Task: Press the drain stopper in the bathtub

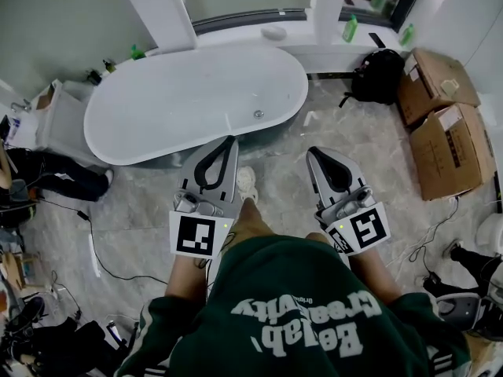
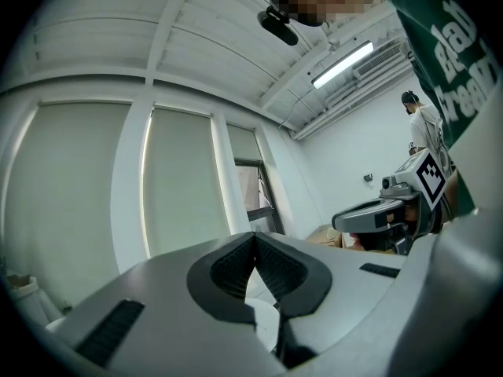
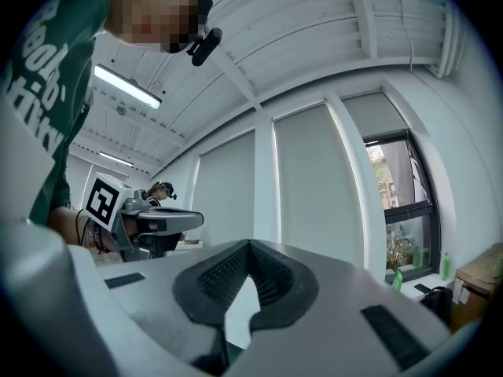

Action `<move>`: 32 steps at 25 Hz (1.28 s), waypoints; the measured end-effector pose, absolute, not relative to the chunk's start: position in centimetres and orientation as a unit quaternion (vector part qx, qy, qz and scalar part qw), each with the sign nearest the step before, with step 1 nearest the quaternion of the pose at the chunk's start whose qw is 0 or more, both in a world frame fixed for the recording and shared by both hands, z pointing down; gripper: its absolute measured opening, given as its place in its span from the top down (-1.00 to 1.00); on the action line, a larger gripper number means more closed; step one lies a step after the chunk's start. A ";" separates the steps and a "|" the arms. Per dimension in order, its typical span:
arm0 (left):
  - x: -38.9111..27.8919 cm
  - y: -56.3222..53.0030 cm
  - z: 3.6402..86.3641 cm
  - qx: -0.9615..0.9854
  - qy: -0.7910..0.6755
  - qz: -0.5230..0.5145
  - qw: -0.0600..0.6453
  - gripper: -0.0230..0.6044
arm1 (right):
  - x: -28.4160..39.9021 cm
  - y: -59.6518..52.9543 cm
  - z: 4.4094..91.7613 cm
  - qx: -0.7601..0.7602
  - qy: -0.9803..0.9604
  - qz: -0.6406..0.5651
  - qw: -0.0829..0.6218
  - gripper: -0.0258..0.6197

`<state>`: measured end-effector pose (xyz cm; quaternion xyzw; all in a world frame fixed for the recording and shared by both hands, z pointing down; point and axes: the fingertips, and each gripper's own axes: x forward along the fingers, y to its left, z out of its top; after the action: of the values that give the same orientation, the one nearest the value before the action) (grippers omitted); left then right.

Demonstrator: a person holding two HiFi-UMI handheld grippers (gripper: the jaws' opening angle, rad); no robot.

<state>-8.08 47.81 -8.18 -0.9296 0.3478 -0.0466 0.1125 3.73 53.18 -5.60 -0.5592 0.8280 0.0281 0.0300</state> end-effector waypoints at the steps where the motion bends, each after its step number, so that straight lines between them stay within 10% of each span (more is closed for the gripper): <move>1: -8.0 46.6 -8.0 -0.930 0.348 -0.046 0.111 0.90 | 3.8 52.2 -5.5 -0.561 0.827 0.029 0.028 0.89; 32: -4.5 19.7 -5.8 -0.938 0.318 -0.094 0.101 0.90 | 6.7 26.0 -2.6 -0.589 0.807 -0.047 -0.017 0.89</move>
<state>-4.51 19.75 -5.84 -0.9380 0.3179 -0.0943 0.1012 6.69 26.01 -2.63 -0.5888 0.8067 -0.0472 -0.0172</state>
